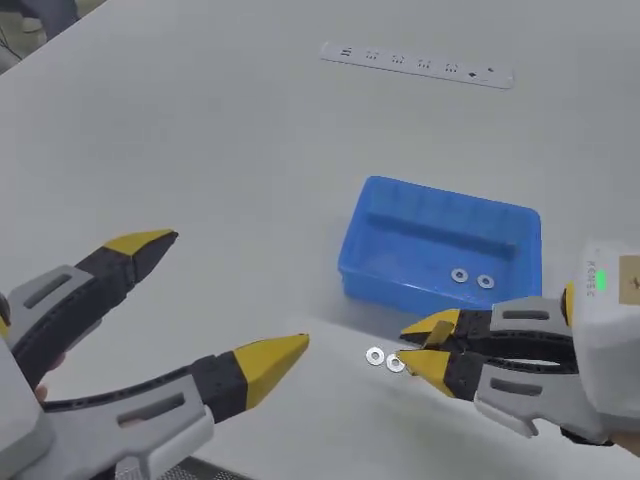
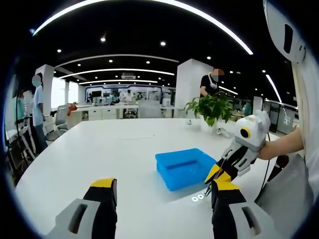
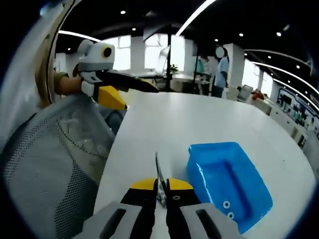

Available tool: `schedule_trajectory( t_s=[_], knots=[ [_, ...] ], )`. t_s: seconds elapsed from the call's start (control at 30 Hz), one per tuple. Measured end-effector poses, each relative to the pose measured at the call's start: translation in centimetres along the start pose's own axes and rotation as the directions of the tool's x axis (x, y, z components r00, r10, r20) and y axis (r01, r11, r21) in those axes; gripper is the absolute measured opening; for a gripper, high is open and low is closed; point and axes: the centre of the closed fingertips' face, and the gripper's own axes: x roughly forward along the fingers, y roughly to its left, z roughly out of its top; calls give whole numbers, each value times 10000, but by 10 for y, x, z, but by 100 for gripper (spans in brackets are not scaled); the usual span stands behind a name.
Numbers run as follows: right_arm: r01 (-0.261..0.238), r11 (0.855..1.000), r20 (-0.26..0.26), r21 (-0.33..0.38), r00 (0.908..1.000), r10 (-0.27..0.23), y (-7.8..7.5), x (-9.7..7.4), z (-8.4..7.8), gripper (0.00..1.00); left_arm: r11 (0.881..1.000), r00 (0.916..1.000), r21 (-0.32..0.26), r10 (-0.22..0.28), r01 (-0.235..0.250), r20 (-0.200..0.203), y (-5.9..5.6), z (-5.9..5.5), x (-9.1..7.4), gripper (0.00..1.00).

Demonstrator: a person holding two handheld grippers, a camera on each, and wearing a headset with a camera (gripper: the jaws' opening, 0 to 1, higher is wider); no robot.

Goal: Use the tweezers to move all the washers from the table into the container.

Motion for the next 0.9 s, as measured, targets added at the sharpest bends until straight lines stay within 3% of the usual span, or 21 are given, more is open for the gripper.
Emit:
schedule_trajectory(
  t_s=[0.2,0.37,0.6,0.73,0.9],
  knots=[
    [357,9993,-101,83,9993,-356,-6,-2,0,2,10000,10000,17,-8,8,-32,-1,0,1,78],
    [471,9985,173,284,9987,-476,-8,-13,10,3,10000,10000,26,-4,4,-21,-1,0,1,78],
    [601,9939,862,928,9939,-682,-15,-29,30,3,10000,10000,33,-6,6,-4,-1,1,1,78],
    [625,9846,1458,1634,9855,-868,-25,-37,45,3,10000,10000,43,-3,3,0,-1,1,1,78],
    [575,9782,1734,1996,9805,-930,-41,-43,55,3,10000,10000,54,-30,30,-27,-1,1,0,78]
  ],
)
